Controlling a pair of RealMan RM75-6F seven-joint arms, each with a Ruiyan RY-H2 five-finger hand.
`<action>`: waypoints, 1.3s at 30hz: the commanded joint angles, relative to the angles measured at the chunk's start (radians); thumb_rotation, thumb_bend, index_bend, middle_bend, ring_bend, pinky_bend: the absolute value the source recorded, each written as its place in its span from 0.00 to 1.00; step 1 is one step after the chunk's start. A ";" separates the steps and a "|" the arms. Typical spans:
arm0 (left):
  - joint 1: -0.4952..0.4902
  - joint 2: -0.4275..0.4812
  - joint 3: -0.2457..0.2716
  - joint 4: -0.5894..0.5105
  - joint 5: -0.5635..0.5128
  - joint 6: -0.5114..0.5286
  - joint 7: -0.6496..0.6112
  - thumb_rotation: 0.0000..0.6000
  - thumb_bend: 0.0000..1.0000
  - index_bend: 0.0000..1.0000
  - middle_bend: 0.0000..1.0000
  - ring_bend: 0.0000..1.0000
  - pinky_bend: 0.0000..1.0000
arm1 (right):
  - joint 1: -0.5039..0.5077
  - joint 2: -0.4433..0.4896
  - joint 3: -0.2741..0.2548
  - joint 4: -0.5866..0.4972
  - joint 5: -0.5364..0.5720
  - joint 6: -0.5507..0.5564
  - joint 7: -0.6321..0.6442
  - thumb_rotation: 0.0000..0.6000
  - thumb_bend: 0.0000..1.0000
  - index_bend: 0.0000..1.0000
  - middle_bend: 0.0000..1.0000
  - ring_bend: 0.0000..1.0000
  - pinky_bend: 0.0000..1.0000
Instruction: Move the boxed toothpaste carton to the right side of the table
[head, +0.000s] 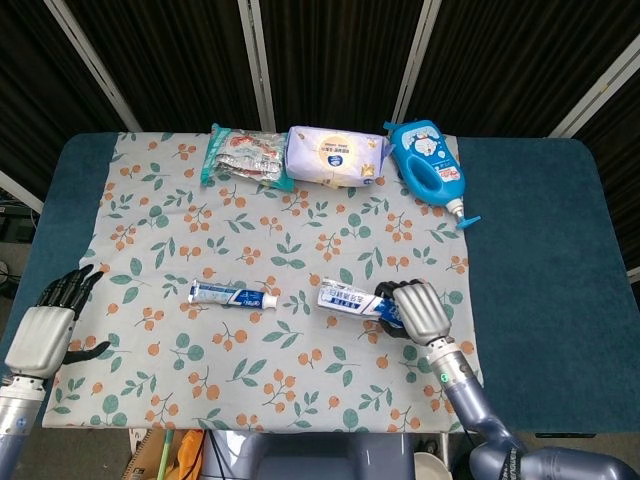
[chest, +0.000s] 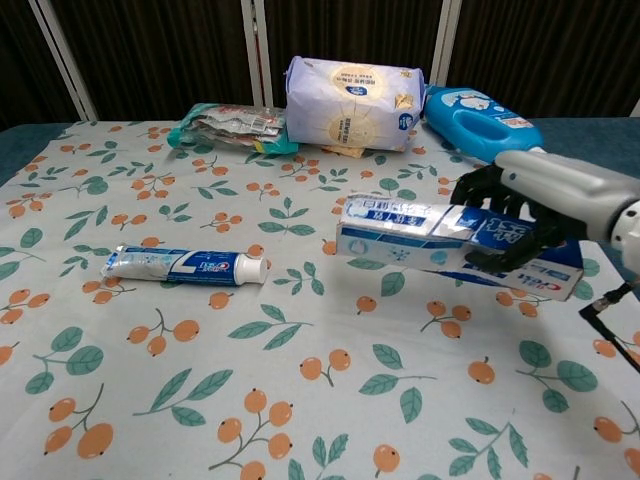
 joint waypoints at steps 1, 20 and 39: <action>-0.052 -0.007 -0.039 -0.022 -0.041 -0.059 0.055 1.00 0.04 0.12 0.17 0.21 0.28 | -0.049 0.081 -0.025 -0.055 -0.072 0.059 0.066 1.00 0.34 0.49 0.52 0.51 0.45; -0.430 -0.236 -0.162 0.101 -0.371 -0.430 0.529 1.00 0.09 0.26 0.34 0.35 0.44 | -0.112 0.189 -0.010 -0.083 -0.150 0.129 0.230 1.00 0.34 0.49 0.52 0.51 0.45; -0.495 -0.347 -0.080 0.219 -0.392 -0.471 0.519 1.00 0.12 0.32 0.41 0.40 0.44 | -0.126 0.195 0.006 -0.087 -0.153 0.134 0.252 1.00 0.34 0.49 0.52 0.51 0.45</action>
